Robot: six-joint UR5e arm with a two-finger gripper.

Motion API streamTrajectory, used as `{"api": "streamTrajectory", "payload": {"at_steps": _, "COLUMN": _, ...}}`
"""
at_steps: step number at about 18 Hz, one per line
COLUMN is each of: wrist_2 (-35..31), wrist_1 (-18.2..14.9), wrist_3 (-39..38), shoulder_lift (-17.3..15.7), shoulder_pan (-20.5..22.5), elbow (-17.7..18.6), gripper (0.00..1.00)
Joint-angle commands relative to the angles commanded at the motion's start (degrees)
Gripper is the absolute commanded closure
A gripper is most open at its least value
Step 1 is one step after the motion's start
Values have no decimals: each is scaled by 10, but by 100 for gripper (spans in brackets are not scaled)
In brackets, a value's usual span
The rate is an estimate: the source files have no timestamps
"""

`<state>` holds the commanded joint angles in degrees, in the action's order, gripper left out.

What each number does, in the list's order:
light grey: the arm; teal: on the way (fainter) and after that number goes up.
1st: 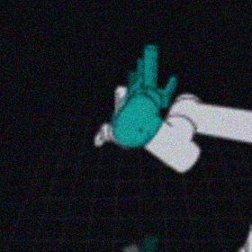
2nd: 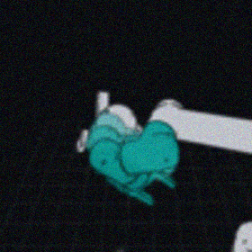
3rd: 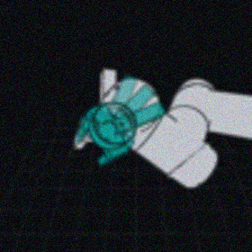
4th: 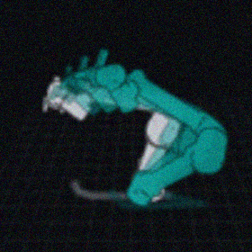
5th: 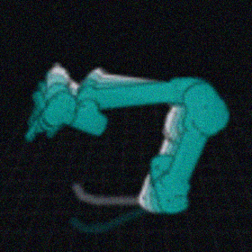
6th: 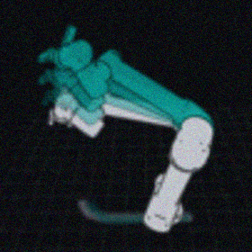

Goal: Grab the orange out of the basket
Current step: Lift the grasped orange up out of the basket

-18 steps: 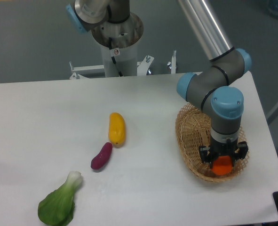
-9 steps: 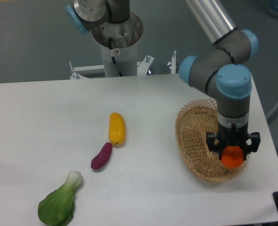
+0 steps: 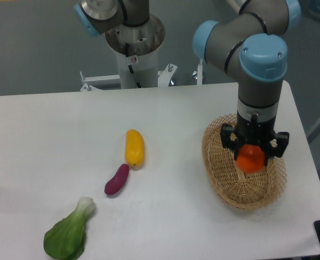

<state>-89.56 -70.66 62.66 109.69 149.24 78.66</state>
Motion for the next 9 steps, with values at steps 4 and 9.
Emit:
{"api": "streamTrajectory", "payload": {"at_steps": 4, "wrist_2": -8, "wrist_1": 0, "wrist_3": 0, "shoulder_lift": -4, "shoulder_pan": 1, "elbow": 1, "gripper": 47}}
{"api": "streamTrajectory", "payload": {"at_steps": 9, "wrist_2": -11, "wrist_1": 4, "wrist_3": -8, "shoulder_lift": 1, "shoulder_pan": -3, "elbow": -2, "gripper": 47}}
